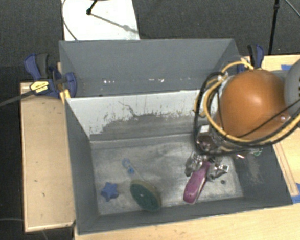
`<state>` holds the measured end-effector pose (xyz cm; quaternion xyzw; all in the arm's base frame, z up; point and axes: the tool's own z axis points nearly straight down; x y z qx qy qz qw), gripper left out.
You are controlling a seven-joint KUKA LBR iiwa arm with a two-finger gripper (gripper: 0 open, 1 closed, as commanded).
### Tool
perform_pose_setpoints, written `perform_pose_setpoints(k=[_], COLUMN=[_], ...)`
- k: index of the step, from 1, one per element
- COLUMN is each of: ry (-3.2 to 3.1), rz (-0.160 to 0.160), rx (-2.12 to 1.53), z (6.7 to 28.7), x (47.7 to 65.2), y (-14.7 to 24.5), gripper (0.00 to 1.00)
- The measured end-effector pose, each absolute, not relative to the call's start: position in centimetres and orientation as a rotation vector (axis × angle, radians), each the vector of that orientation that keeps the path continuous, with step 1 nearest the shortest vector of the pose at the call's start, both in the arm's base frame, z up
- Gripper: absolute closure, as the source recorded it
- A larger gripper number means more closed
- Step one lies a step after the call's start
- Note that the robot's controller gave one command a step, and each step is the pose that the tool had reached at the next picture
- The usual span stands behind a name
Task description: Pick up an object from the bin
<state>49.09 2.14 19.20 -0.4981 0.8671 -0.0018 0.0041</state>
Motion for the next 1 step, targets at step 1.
perform_pose_setpoints(k=[1], ry=[2.707], rz=[-0.007], rx=[-1.576], z=[29.48], x=[49.31], y=[1.85], gripper=[1.0])
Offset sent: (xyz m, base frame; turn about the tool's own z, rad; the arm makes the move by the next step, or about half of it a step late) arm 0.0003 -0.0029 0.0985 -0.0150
